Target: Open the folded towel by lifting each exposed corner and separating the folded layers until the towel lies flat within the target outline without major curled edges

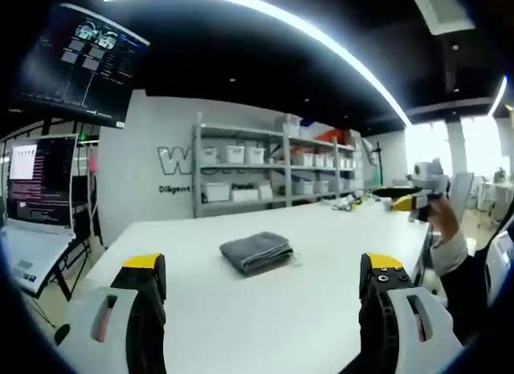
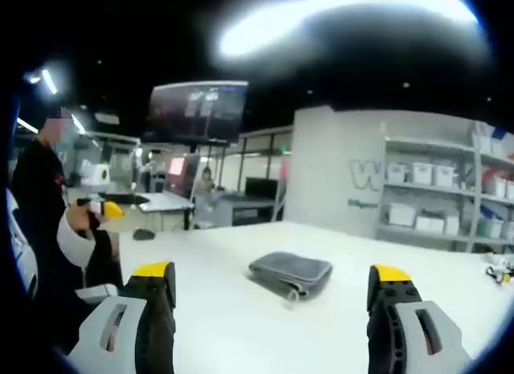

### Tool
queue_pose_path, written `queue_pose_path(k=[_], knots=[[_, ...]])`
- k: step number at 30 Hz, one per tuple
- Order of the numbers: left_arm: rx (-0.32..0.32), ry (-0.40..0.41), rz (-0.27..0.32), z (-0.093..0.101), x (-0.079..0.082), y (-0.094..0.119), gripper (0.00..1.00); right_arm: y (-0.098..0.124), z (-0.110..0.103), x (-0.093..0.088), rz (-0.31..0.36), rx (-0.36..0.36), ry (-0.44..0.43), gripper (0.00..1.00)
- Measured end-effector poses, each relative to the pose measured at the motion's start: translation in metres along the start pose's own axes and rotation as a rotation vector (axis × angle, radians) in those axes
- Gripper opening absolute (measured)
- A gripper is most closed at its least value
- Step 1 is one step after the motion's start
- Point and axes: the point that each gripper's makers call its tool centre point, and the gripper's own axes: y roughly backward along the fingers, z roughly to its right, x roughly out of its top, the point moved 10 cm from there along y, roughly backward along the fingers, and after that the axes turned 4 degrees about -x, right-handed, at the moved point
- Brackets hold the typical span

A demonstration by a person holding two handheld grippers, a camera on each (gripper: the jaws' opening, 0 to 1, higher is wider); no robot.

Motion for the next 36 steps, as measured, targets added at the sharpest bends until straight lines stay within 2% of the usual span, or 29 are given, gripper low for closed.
queue_pose_path(k=[6, 11, 18, 26, 36], knots=[[-0.018, -0.006, -0.006, -0.002, 0.003, -0.008, 0.99, -0.002, 0.0, -0.003, -0.014, 0.0, 0.0, 0.99], [-0.024, -0.011, -0.016, -0.004, 0.005, -0.011, 0.99, -0.004, 0.0, 0.0, 0.0, 0.0, 0.008, 0.99], [-0.022, -0.023, -0.009, -0.011, 0.014, -0.014, 0.99, -0.017, 0.001, -0.002, -0.021, -0.006, 0.015, 0.99], [-0.021, -0.034, -0.023, -0.011, 0.012, -0.022, 0.99, -0.029, 0.001, 0.0, -0.013, 0.032, 0.003, 1.0], [-0.059, -0.048, -0.044, -0.012, 0.017, -0.041, 1.0, -0.042, 0.008, -0.001, -0.016, 0.041, -0.008, 1.0]])
